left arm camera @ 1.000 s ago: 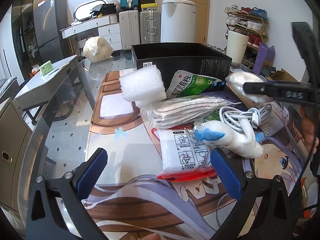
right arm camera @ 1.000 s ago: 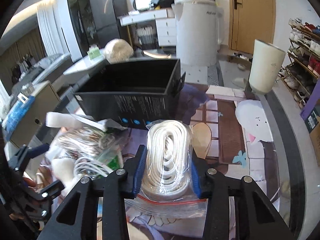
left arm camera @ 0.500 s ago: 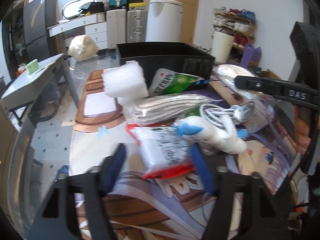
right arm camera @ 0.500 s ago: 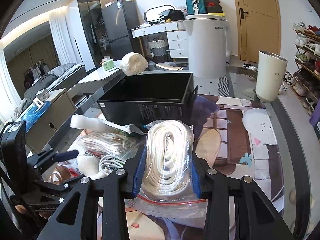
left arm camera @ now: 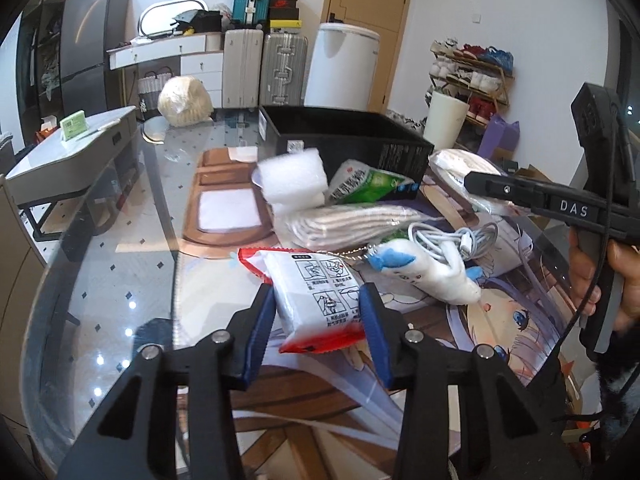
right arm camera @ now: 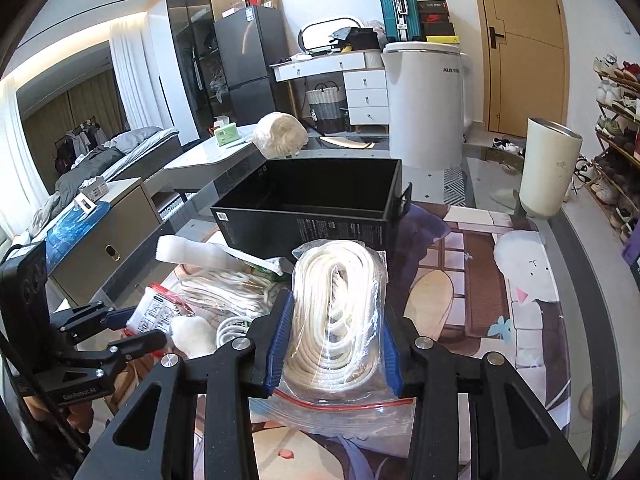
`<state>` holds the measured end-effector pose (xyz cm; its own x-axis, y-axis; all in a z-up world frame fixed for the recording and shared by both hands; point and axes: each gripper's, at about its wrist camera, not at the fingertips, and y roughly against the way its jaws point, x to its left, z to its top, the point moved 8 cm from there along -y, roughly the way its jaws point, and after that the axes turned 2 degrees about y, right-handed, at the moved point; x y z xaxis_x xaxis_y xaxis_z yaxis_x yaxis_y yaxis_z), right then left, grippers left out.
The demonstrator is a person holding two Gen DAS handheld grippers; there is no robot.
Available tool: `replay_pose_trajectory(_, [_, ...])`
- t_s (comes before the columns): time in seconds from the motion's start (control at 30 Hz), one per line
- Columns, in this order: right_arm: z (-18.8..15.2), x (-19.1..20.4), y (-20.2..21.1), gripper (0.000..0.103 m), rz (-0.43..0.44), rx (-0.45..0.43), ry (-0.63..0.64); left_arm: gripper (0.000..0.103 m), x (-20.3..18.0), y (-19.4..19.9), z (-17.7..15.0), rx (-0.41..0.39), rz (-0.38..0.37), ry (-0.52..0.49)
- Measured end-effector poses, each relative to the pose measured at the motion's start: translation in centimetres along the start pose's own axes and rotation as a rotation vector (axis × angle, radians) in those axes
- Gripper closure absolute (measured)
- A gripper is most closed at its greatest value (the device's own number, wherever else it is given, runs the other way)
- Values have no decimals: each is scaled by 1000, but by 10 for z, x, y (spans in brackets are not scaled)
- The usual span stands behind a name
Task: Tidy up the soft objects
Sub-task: 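Grasp the white-and-red packet with the left gripper while the right gripper holds the strap bag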
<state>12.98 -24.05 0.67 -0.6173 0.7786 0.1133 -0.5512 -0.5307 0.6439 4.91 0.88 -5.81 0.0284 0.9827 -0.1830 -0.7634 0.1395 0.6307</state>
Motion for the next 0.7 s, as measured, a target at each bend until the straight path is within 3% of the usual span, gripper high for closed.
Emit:
replay_pose_trajectory(0.3, [7,5,9,63,6,-33,15,64,9,26,18,-81,-7,17])
replay_pose_trajectory(0.57, [6,8,7,63,14,-23,27,63,24,8,3,-9,48,14])
replay_pose_trajectory(0.63, [5,9,6,63,15,-20,28,58,27,2,-1,16,55,15])
replay_pose_trajectory(0.7, [5,9,5,63,16,-20,28,43,28,-3,-4,33,62,18])
